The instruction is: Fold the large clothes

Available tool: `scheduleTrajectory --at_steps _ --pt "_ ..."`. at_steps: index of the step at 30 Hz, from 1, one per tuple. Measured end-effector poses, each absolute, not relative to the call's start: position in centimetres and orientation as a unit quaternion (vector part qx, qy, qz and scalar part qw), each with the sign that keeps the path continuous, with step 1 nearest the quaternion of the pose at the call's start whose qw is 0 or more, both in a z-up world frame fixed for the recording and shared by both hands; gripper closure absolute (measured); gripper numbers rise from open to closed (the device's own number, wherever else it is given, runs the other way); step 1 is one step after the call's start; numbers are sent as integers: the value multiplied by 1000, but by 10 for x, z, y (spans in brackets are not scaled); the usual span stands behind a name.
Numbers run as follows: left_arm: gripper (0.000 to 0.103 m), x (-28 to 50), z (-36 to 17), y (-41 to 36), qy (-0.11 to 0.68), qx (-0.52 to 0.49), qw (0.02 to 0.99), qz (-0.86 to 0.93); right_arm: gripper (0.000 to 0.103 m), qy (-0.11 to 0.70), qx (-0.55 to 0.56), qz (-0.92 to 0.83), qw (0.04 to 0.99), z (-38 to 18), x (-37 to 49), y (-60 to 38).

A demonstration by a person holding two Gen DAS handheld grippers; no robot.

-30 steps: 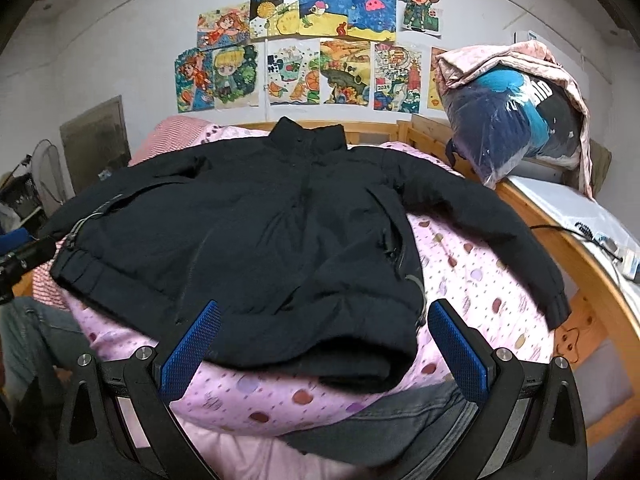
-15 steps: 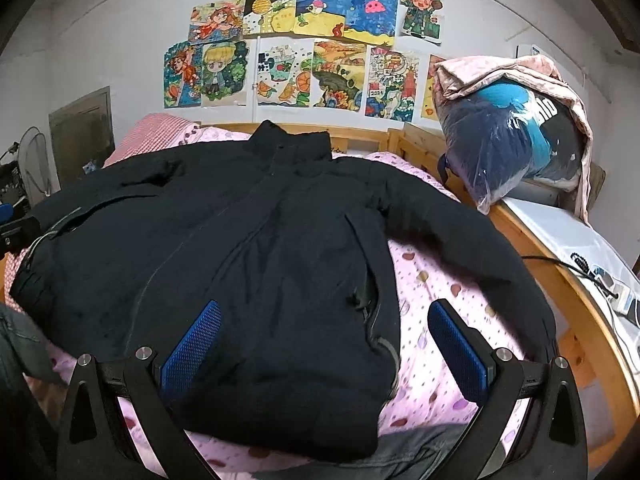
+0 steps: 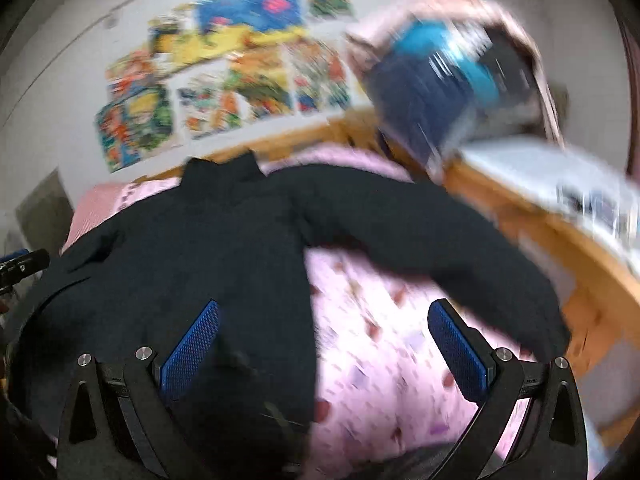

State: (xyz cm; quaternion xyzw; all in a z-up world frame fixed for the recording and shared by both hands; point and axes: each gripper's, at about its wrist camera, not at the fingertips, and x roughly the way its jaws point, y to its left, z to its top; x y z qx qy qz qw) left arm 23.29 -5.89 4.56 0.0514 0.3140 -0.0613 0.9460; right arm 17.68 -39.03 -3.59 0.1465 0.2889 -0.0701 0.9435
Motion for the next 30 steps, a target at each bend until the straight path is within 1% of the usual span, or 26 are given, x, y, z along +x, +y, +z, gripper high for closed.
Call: scheduleTrajectory --at_steps 3,6,13,16,21,22,23,24,25,26,27,28,29,30 --pt "0 272 44 -82 322 59 941 -91 1 306 231 -85 920 -63 181 -428" --pt "0 311 40 -109 330 64 934 -120 1 312 275 -117 902 -84 184 -453" --pt "0 394 13 -181 349 51 920 -170 1 290 395 -121 863 -130 187 -494" --pt "0 422 -4 -206 355 55 917 -172 1 257 447 -117 849 -146 193 -507" --pt "0 465 -38 -225 392 48 906 -153 1 160 551 -146 806 -170 196 -531" --pt "0 473 -44 -226 401 44 903 -147 1 151 566 -155 796 -174 195 -535" --pt "0 479 -49 -227 407 41 901 -143 4 144 580 -169 784 -178 198 -538" --pt "0 485 -56 -227 415 37 898 -139 16 140 587 -183 776 -180 201 -540" --pt "0 489 -61 -227 422 37 896 -136 25 140 586 -206 771 -181 206 -540" --pt "0 494 -68 -227 431 38 892 -132 44 143 581 -227 769 -179 212 -541" --pt "0 499 -77 -226 442 37 887 -130 56 142 576 -242 768 -178 215 -541" --pt "0 502 -85 -224 454 32 881 -130 61 137 571 -253 769 -175 219 -544" --pt "0 505 -91 -223 464 27 876 -131 71 133 565 -260 772 -170 226 -547" --pt "0 509 -100 -220 478 19 867 -137 79 131 556 -264 777 -166 228 -551"
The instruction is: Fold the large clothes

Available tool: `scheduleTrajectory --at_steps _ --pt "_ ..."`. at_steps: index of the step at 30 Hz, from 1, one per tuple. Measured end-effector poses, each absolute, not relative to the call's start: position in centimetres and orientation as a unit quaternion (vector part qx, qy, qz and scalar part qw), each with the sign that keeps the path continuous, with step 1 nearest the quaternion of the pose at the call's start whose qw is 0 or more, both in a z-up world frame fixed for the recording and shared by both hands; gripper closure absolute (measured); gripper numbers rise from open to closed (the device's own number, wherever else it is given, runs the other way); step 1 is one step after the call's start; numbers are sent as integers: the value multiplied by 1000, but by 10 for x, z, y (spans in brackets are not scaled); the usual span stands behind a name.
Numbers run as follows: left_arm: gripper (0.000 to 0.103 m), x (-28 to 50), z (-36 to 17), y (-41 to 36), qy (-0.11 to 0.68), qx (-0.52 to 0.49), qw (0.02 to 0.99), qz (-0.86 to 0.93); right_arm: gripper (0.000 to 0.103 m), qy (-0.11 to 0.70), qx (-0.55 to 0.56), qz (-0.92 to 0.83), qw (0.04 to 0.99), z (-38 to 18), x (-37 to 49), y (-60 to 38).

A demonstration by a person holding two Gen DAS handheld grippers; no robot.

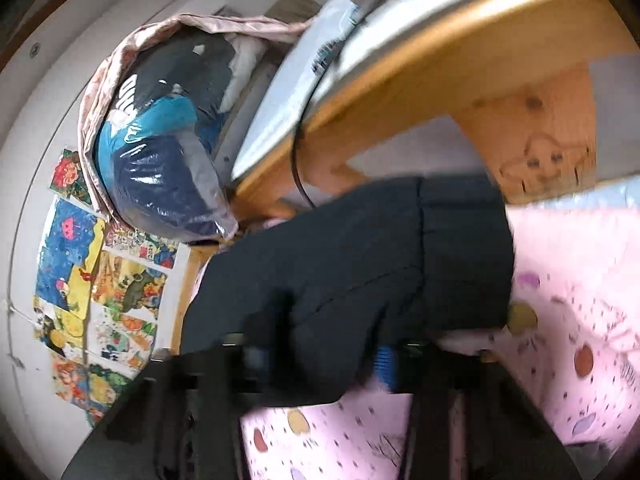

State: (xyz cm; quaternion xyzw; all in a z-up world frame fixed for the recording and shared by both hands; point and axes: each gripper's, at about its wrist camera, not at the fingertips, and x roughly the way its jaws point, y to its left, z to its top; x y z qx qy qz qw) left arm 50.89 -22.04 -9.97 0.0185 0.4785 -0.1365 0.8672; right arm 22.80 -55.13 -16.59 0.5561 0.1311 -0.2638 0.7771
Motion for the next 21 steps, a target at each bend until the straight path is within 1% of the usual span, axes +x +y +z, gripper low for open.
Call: scheduleTrajectory --at_steps 3,8,12,15,17,21 --pt "0 515 -111 -216 498 6 855 -145 90 121 501 -274 812 -135 250 -554" --pt "0 509 -93 -199 503 -4 852 -148 91 98 388 -238 885 -58 287 -552" --pt "0 497 -64 -163 490 -28 858 -150 91 114 294 -160 935 0 347 -529" --pt "0 487 -45 -124 480 -60 863 -146 91 140 217 -103 961 24 386 -488" --pt "0 481 -38 -101 476 -80 864 -143 91 160 171 -65 970 30 404 -456" --pt "0 470 -30 -50 463 -134 863 -152 92 212 70 3 975 28 424 -379"
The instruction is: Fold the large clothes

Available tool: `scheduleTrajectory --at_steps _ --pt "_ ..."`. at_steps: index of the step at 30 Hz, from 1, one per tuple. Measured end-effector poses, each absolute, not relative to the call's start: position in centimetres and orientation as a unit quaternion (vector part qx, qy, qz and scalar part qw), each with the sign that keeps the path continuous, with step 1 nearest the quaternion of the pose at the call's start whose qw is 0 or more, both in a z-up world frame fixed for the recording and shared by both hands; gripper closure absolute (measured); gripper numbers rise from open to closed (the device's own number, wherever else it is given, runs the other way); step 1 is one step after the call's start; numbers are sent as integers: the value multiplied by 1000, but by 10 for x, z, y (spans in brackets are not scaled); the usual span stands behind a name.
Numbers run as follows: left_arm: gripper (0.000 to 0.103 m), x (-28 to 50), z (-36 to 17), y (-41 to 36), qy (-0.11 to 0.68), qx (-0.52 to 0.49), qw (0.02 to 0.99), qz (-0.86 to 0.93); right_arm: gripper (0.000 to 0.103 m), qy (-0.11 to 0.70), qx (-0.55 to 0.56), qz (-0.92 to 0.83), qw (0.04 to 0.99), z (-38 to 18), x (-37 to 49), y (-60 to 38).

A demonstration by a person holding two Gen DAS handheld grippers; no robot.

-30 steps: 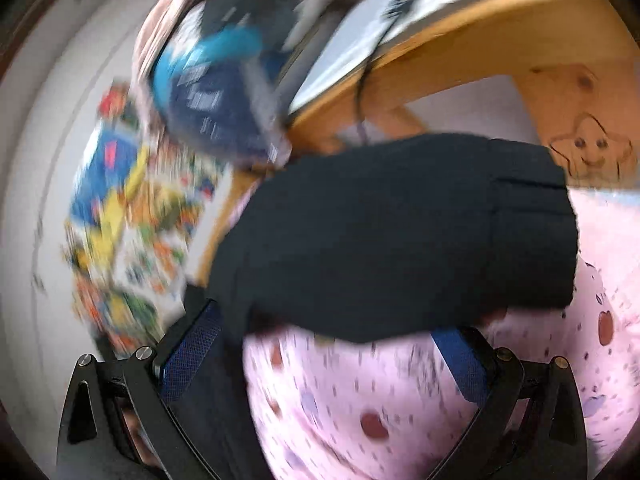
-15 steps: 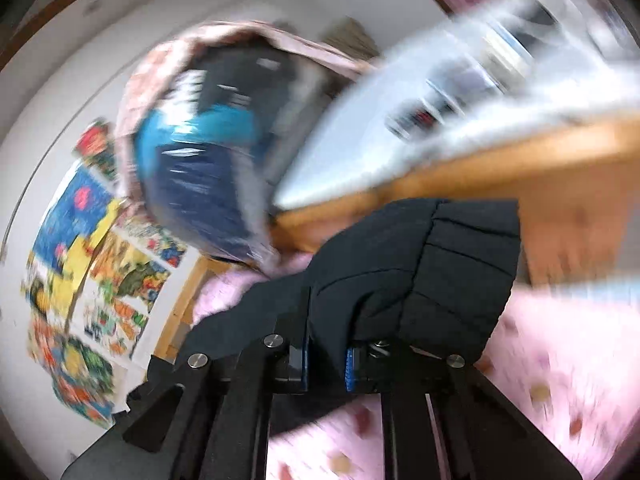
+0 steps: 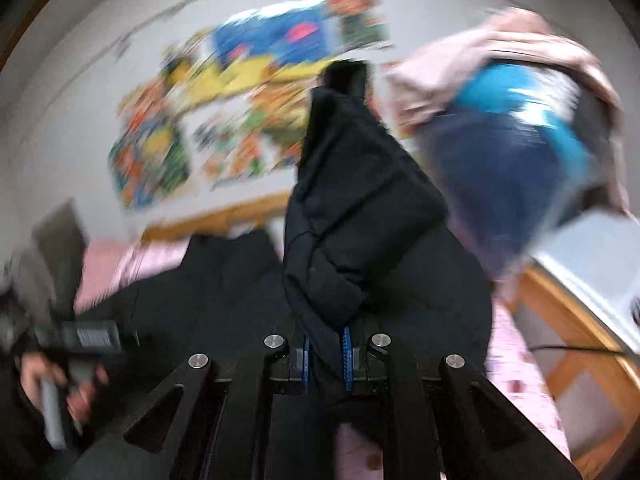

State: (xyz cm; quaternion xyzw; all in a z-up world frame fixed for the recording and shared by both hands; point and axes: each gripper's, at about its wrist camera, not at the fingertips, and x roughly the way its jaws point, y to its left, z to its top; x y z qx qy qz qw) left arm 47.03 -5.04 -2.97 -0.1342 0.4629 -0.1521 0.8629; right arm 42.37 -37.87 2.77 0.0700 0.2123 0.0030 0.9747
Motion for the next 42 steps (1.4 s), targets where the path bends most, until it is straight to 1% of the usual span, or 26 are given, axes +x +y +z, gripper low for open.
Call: scheduleTrajectory --at_steps 5,9,12,17,21,24,25,26,27,28,29,31,32,33,38,40,41,42 --pt "2 458 -35 -8 433 -244 840 -218 92 281 -12 53 958 -9 420 -309" --pt "2 464 -53 -8 423 -320 801 -277 91 334 -66 72 937 -48 419 -278" --pt "2 472 -69 -31 431 -331 781 -309 91 346 -89 69 931 -59 412 -263" --pt "2 489 -89 -64 451 -348 744 -349 90 352 -82 75 929 -63 401 -261" --pt "2 494 -87 -72 445 -378 723 -369 89 356 -109 78 925 -72 387 -256" --pt "2 493 -81 -77 450 -366 728 -365 88 353 -121 77 925 -75 380 -251" --pt "4 493 -81 -79 453 -360 730 -363 88 352 -120 77 925 -75 380 -251" --pt "9 493 -81 -81 457 -358 730 -361 88 352 -117 78 925 -73 381 -251" --pt "21 494 -82 -83 463 -357 727 -360 87 352 -116 79 925 -72 376 -249" --pt "36 495 -85 -85 471 -359 723 -356 87 353 -115 80 925 -71 380 -251" --pt "44 496 -88 -86 483 -357 721 -346 84 352 -115 81 925 -70 378 -251" --pt "77 496 -91 -87 494 -344 726 -334 63 350 -112 89 926 -67 374 -251" --pt "85 496 -90 -89 496 -336 729 -332 43 344 -106 97 928 -63 371 -252" --pt "93 495 -88 -89 493 -325 737 -330 34 334 -102 101 931 -60 365 -253" --pt "94 489 -52 -79 444 -304 783 -312 33 288 -74 115 948 -42 332 -265" --pt "95 486 -30 -67 419 -297 802 -304 30 272 -44 113 955 -36 320 -277" --pt "95 484 -17 -59 405 -289 815 -297 25 263 -28 106 959 -32 315 -286" --pt "95 480 -9 -52 395 -284 824 -291 22 253 -9 97 963 -29 309 -296"
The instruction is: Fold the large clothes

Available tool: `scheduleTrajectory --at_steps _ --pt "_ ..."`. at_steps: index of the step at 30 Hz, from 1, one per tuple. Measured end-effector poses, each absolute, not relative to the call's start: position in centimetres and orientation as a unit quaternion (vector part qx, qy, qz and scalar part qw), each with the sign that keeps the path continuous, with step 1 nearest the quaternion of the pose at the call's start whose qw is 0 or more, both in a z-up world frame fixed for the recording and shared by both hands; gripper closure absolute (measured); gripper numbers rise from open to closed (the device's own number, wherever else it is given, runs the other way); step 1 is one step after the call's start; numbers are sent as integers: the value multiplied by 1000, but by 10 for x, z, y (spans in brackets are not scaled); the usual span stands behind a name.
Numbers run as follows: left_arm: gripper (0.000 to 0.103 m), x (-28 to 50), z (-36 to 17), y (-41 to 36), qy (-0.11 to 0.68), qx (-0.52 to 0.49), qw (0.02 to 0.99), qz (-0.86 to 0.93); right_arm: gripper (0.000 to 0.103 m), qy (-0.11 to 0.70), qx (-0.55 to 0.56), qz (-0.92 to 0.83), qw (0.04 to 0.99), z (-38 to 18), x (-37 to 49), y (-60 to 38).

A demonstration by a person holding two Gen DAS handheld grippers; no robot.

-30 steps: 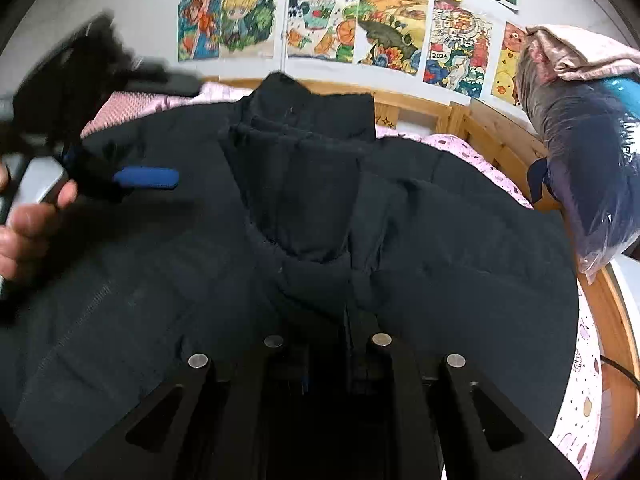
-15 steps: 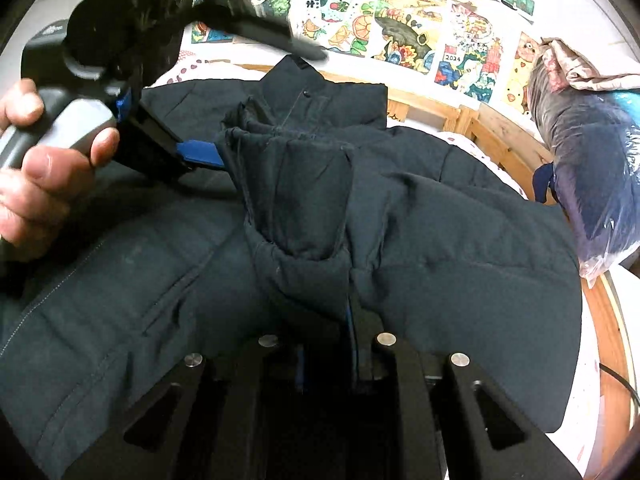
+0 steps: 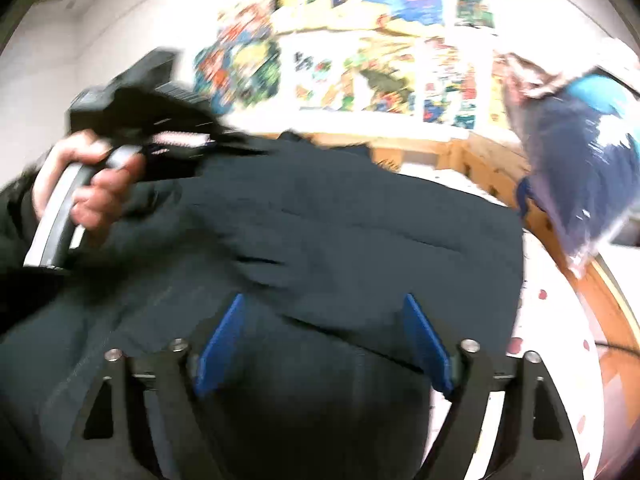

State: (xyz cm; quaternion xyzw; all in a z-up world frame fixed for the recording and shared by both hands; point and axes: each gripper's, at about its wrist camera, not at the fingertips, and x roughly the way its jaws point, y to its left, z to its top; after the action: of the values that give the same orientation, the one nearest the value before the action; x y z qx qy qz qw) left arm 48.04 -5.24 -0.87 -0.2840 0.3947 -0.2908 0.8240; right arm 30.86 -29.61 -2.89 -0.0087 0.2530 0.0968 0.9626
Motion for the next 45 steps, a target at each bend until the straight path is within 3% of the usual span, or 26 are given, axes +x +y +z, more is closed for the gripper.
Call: scheduleTrajectory --at_steps 9,20,22,23,24,27,29,33,36,40,45 --pt "95 441 37 43 340 -234 894 -172 21 287 134 47 947 -41 346 -379" --pt "95 453 -47 86 451 -186 871 -51 22 398 282 93 868 -123 471 -408" --pt "95 456 -54 89 459 -188 867 -48 41 403 304 114 856 -134 480 -402" --pt "95 457 -57 92 460 -193 865 -48 60 405 310 122 852 -136 480 -398" --pt "95 457 -56 94 458 -197 866 -50 72 407 312 128 849 -136 480 -393" --pt "95 458 -44 94 439 -197 875 -52 88 399 256 113 873 -116 480 -373" --pt "95 455 -33 92 426 -190 882 -59 92 378 207 98 897 -88 477 -365" --pt "95 449 -11 80 406 -159 897 -67 94 330 134 73 932 -23 465 -345" --pt "95 449 -7 84 405 -151 900 -62 94 337 99 70 934 -5 464 -335" --pt "95 459 -28 88 435 -140 889 -41 93 379 31 50 924 -26 477 -314" --pt "95 470 -64 93 481 -136 866 -22 78 430 -19 17 902 -82 478 -305"
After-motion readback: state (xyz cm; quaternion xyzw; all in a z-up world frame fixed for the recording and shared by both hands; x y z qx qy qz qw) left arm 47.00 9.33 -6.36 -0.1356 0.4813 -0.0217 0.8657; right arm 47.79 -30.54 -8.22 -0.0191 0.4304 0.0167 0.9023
